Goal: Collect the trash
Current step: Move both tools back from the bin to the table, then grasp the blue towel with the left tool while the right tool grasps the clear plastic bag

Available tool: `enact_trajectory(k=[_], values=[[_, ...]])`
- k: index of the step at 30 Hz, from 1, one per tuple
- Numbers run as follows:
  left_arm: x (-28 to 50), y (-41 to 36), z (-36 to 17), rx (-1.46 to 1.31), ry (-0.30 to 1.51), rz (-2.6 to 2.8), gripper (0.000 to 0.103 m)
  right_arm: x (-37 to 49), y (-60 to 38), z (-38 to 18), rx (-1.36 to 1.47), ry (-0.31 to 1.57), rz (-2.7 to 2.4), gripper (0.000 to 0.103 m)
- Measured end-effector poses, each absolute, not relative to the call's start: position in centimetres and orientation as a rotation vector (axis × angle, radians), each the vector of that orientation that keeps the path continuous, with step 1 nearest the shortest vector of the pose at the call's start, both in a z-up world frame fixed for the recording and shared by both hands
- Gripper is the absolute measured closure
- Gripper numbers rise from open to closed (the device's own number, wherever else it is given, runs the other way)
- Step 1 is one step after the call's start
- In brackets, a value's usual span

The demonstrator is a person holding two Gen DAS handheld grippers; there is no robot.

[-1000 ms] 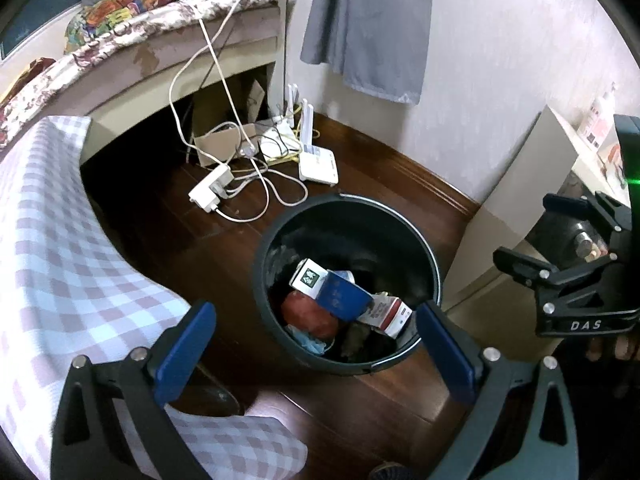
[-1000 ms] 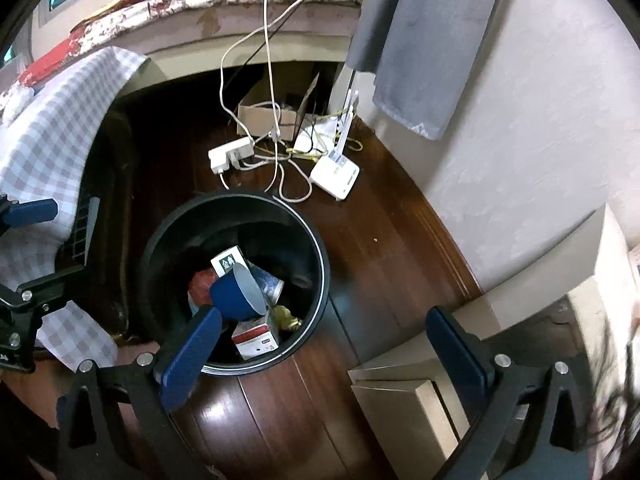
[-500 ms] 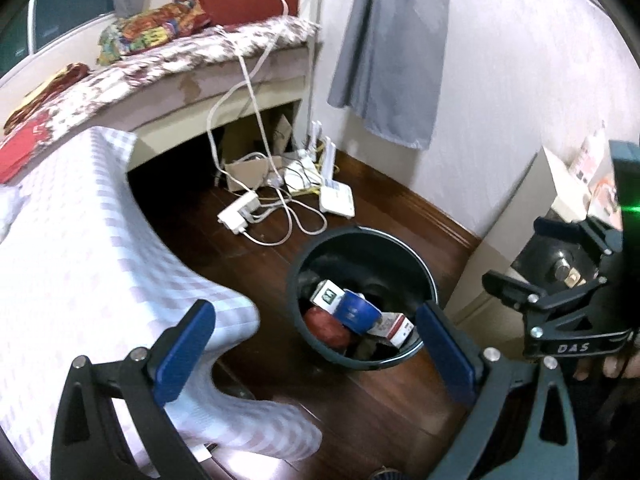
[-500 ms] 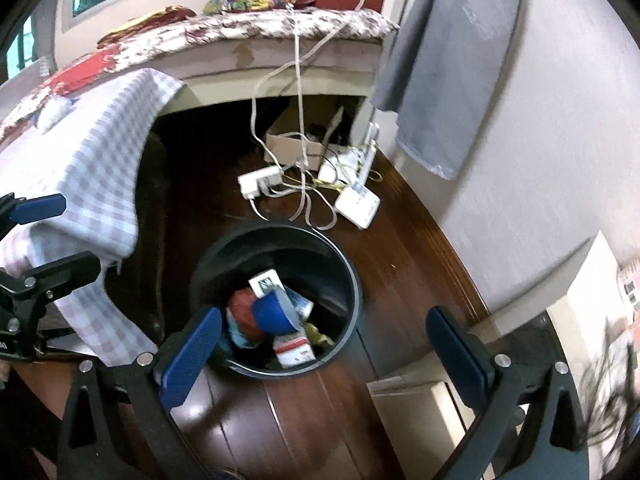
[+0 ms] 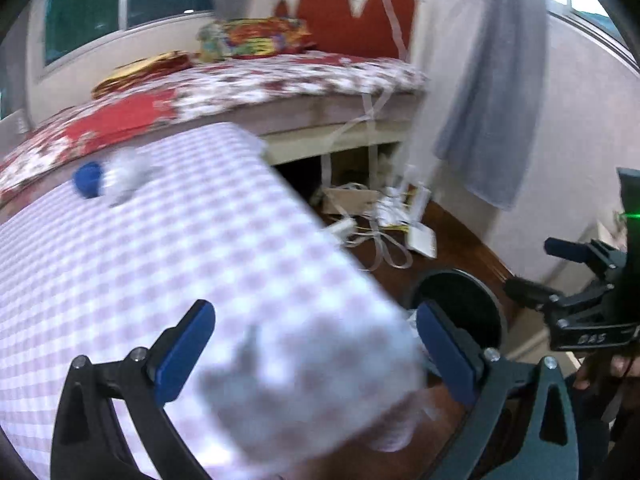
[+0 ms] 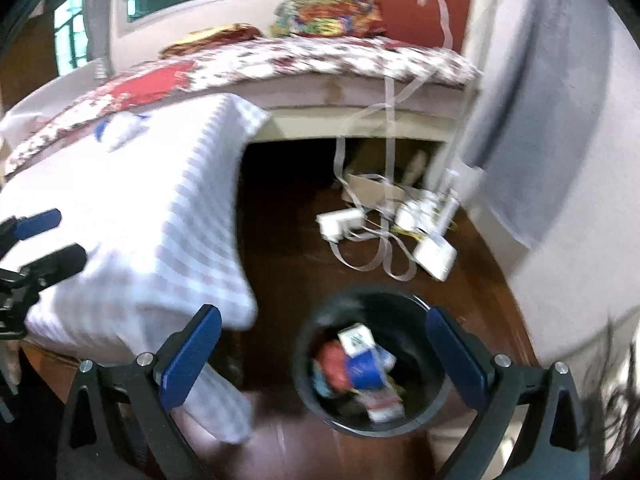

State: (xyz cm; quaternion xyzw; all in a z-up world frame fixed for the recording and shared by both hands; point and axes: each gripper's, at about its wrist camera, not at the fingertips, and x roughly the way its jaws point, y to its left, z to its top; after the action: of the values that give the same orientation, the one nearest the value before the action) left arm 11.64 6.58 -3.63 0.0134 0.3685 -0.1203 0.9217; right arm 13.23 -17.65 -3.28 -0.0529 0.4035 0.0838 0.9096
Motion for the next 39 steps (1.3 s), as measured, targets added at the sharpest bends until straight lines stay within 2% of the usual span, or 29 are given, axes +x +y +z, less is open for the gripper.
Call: enact_trajectory(k=[21, 32, 33, 36, 39], values=[[14.4, 26.5, -2.9, -0.065, 0.696, 0.088, 0.002, 21.7, 6.7, -1.7, -0.267, 0.821, 0.533, 0.0], [20.3, 34.3, -4.7, -0.15, 0.749, 0.159, 0.002, 32.0, 16.8, -4.4, -0.284, 0.846, 0.521, 0.0], [20.8, 34.7, -4.8, -0.155, 0.752, 0.163, 0.002, 32.6, 17.2, -4.5, -0.285, 0.85, 0.521, 0.002], [22.0, 35.7, -5.2, -0.168, 0.761, 0.163, 0.002, 35.1, 19.1, -5.3, -0.289, 0.874, 0.528, 0.017], [22.8, 36.0, -5.8, -0.16, 0.769, 0.158, 0.002, 36.9, 20.2, -6.0, -0.284, 0.894, 0.518, 0.021]])
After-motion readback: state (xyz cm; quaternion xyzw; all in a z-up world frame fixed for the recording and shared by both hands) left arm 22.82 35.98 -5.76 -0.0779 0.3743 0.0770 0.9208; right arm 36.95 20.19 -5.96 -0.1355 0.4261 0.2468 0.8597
